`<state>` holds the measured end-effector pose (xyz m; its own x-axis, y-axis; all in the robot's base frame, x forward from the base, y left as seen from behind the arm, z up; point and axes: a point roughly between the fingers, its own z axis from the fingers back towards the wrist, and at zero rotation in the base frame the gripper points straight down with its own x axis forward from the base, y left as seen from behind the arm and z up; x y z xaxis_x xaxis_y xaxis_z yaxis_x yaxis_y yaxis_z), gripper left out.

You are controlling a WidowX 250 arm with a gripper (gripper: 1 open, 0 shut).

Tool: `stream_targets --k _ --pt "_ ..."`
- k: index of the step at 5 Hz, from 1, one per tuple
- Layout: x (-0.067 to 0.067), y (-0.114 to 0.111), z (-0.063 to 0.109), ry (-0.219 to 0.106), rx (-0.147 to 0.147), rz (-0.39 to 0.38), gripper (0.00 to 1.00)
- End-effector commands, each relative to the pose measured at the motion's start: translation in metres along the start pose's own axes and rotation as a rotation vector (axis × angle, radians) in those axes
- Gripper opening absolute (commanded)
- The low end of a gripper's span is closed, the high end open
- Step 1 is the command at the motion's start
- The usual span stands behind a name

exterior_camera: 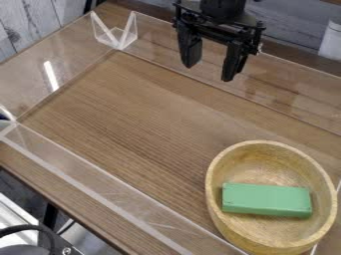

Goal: Remove the green block from inside the brown bowl and put it on the table

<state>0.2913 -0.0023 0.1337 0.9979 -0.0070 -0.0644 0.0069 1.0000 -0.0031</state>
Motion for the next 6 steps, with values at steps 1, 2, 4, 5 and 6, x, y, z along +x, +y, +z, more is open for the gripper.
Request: stream_targets --k 1,2,4,5,6 --pt "-0.007 -0.01 -0.008 0.026 -0.003 -0.03 1.0" --pt "-0.026 -0.033 -0.016 0.051 -0.006 -0.133 1.0" --pt "-0.045 -0.101 -0.034 0.041 -0.006 -0.34 1.0" --pt "-0.054 -0.129 -0.043 0.043 -0.003 -0.445 1.0" --pt "-0.062 -0.139 -0.054 0.055 -0.003 -0.502 1.0"
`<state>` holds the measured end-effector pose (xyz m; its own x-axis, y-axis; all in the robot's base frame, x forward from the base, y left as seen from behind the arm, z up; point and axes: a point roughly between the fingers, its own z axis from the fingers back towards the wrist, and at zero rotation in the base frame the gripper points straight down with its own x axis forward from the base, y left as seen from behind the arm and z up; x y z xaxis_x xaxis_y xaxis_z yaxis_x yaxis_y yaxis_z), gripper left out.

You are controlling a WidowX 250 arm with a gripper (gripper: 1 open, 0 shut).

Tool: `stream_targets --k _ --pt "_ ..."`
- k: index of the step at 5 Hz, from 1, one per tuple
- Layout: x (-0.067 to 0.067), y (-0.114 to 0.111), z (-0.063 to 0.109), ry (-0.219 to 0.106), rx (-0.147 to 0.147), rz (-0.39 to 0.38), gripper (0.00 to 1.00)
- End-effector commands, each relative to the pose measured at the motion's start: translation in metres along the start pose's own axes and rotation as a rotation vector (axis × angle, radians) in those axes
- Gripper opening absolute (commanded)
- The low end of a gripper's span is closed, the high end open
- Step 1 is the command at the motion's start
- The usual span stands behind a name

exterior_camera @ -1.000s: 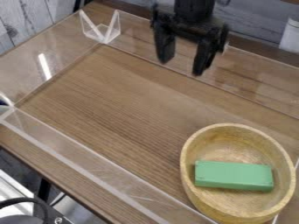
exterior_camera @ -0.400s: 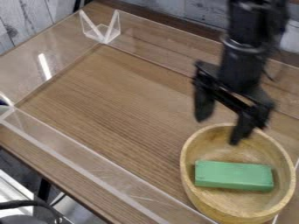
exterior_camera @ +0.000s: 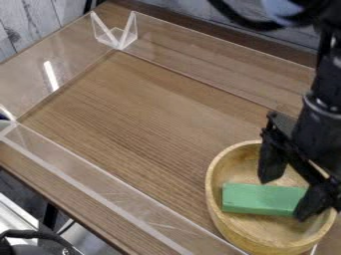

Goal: Remove the green block from inside the brown bowl and put it on the table

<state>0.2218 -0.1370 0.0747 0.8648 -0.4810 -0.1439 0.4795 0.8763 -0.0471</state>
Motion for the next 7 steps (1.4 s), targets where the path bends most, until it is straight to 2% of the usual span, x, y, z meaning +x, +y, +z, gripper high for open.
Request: stream_targets --k 1,2,4,7 --pt "-0.002 0.009 0.013 -0.053 -0.001 0.011 1.0" --pt "-0.006 0.016 0.024 -0.089 0.012 0.027 1.0" --pt "-0.015 0.023 0.027 -0.131 0.029 0.003 1.0" --pt "-0.016 0.019 0.023 -0.156 0.022 -0.048 1.0"
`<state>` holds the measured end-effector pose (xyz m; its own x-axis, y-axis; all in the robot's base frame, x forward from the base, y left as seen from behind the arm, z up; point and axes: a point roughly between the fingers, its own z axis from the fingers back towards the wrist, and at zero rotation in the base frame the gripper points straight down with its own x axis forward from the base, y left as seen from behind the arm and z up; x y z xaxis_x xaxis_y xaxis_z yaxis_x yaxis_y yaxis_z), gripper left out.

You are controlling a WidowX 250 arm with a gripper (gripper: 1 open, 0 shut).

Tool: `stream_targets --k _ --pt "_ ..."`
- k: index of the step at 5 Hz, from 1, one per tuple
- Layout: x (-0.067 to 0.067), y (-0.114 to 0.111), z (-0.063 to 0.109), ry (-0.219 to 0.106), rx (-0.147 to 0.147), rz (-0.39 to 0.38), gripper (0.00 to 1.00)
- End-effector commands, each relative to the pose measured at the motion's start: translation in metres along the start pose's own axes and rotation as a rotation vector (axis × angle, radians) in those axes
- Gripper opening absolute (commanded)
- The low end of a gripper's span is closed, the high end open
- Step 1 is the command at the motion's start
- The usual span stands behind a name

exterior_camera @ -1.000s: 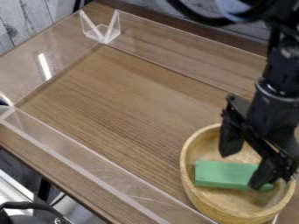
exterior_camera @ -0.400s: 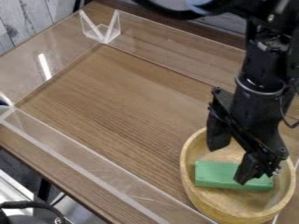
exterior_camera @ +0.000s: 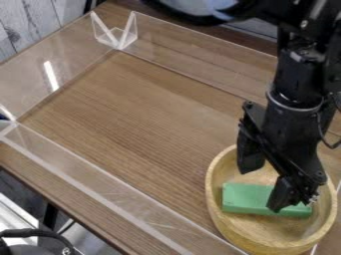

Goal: Remove the green block from inside the brown bowl and put it on the table

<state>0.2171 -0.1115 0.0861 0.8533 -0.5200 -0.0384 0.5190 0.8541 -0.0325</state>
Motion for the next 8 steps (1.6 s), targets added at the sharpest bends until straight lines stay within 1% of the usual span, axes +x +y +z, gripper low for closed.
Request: stream_targets --k 1,3,6,7,8 --pt "0.004 -0.001 0.012 -0.059 0.004 -0.013 1.0" --pt "0.002 -0.004 0.017 -0.085 0.011 -0.021 1.0" --pt "0.003 -0.003 0.007 -0.084 0.0 -0.042 1.0" --pt "0.004 -0.004 0.008 -0.09 -0.001 -0.04 1.0" --pt "0.006 0.0 -0.005 -0.078 -0.013 -0.045 1.0"
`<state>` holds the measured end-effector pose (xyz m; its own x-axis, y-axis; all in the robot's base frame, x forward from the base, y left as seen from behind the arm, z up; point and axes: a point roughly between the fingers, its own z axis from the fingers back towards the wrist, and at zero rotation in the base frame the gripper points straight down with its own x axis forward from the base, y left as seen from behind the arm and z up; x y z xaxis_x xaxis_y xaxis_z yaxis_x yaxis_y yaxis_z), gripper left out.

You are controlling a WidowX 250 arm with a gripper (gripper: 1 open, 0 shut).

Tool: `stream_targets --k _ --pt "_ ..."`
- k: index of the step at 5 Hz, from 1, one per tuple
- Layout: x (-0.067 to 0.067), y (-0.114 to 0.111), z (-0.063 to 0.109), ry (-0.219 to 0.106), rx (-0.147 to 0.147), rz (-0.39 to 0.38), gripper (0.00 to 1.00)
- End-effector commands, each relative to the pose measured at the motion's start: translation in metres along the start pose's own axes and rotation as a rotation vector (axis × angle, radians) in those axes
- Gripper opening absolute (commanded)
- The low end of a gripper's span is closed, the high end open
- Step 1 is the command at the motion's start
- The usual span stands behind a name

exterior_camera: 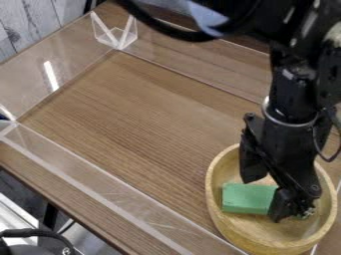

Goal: Remove the green block from inside the brown bowl and put it on the table

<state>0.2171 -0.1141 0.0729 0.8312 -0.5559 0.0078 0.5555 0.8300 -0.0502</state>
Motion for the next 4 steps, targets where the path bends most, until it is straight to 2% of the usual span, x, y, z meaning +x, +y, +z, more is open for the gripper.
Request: stream_targets --k 1,2,4 --pt "0.007 0.007 -0.006 -0.011 -0.009 -0.006 1.0" --pt "0.008 0.01 -0.017 0.01 -0.019 -0.007 1.0" --pt "0.006 0.012 -0.028 0.029 -0.034 -0.016 1.0"
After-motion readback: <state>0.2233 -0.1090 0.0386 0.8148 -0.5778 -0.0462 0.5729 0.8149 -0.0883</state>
